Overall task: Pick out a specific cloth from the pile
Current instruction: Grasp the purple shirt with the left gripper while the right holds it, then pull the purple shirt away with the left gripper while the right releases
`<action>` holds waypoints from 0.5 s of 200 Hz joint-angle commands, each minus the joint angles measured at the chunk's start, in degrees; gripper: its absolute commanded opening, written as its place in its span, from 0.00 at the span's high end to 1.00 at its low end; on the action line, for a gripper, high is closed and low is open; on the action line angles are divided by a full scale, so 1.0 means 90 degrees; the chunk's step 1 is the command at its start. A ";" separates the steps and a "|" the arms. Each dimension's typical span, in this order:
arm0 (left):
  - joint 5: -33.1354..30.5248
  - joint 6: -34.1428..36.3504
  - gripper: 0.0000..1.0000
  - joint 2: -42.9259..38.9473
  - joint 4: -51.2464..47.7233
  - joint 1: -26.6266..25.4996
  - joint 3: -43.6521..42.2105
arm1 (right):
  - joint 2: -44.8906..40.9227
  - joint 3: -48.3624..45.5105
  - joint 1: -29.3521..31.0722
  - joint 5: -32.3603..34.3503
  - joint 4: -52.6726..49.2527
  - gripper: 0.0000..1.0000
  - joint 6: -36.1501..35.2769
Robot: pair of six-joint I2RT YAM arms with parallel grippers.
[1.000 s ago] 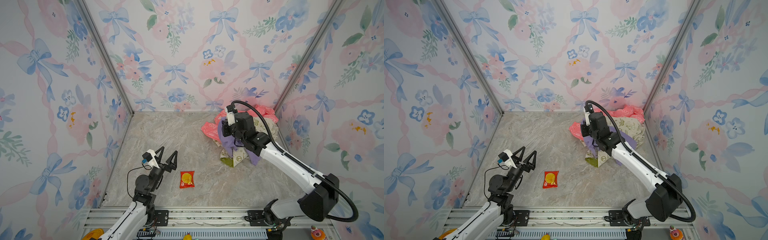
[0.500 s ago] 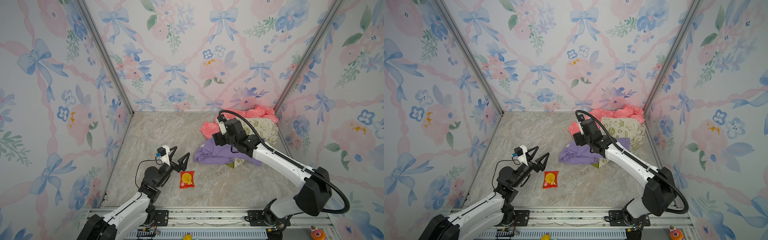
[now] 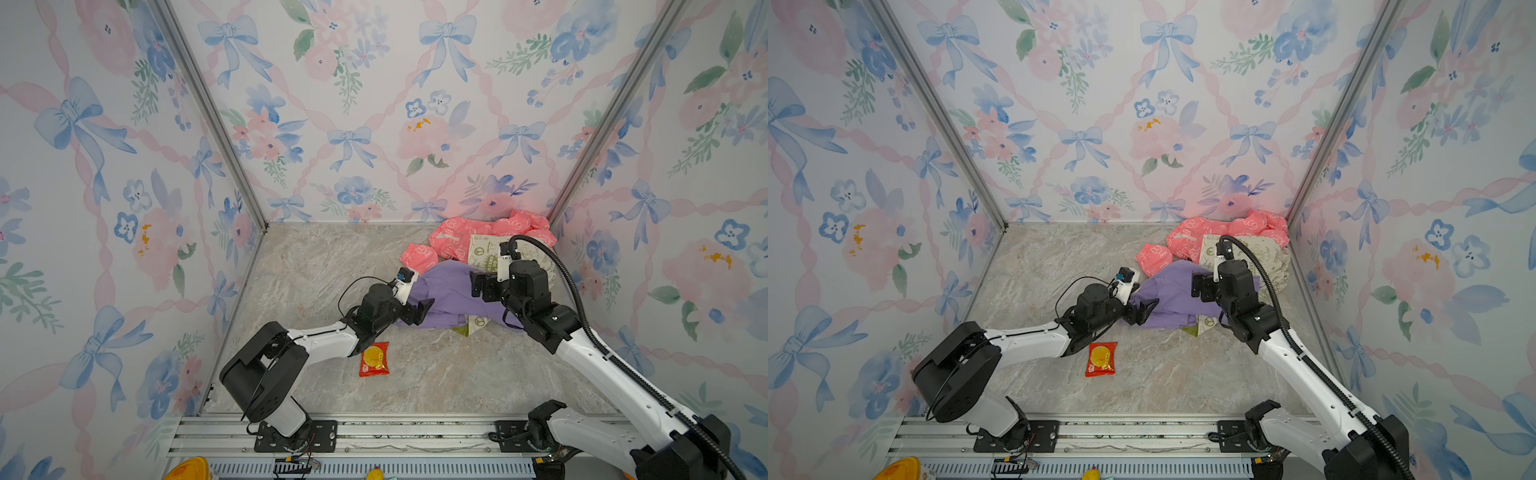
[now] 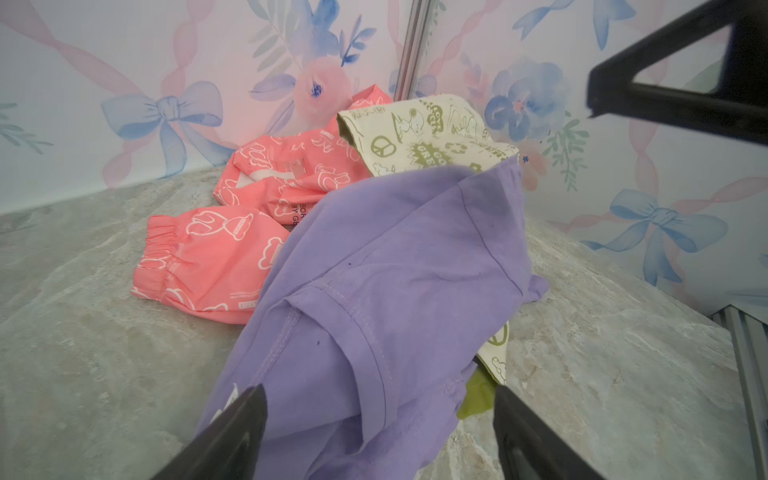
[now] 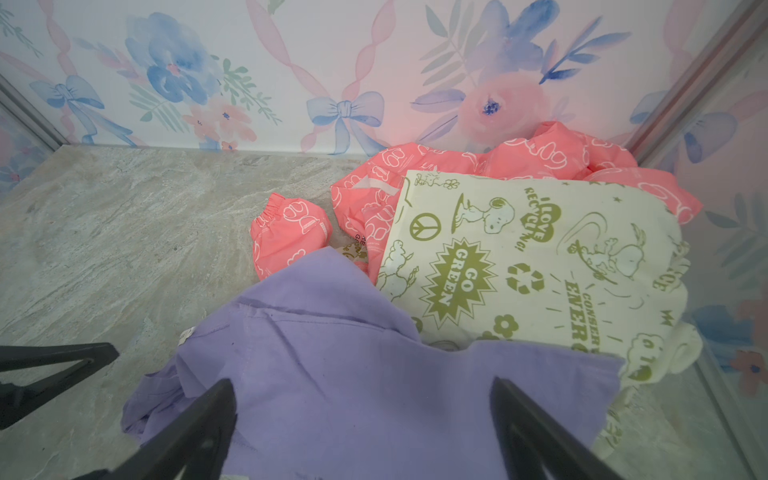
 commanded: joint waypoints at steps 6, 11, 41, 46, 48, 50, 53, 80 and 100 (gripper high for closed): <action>-0.0024 0.0119 0.19 0.0824 -0.0689 -0.0066 0.0825 | -0.0334 -0.0381 -0.0120 0.0067 0.0394 0.03 0.0196; -0.0017 0.0085 0.19 0.0994 -0.0771 -0.0070 0.0978 | -0.0363 -0.0436 -0.0138 0.0076 0.0422 0.03 0.0197; -0.0296 -0.0009 0.27 0.1955 -0.1720 -0.0070 0.1969 | -0.0496 -0.0659 -0.0268 0.0097 0.0617 0.03 0.0293; -0.0403 -0.0018 0.27 0.2094 -0.1912 -0.0071 0.2143 | -0.0506 -0.0697 -0.0280 0.0091 0.0666 0.03 0.0302; -0.0453 -0.0025 0.28 0.2155 -0.2003 -0.0070 0.2208 | -0.0506 -0.0715 -0.0278 0.0086 0.0686 0.03 0.0303; -0.0490 -0.0032 0.28 0.2205 -0.2069 -0.0070 0.2268 | -0.0510 -0.0729 -0.0282 0.0082 0.0703 0.03 0.0303; -0.0536 -0.0035 0.29 0.2274 -0.2155 -0.0070 0.2351 | -0.0506 -0.0746 -0.0286 0.0081 0.0728 0.03 0.0308; -0.0333 -0.0091 0.51 0.2810 -0.2462 -0.0060 0.2870 | -0.0502 -0.0853 -0.0303 0.0031 0.0852 0.03 0.0369; -0.0176 -0.0236 0.82 0.2854 -0.2444 -0.0060 0.2981 | -0.0560 -0.0945 -0.0314 0.0032 0.0911 0.03 0.0401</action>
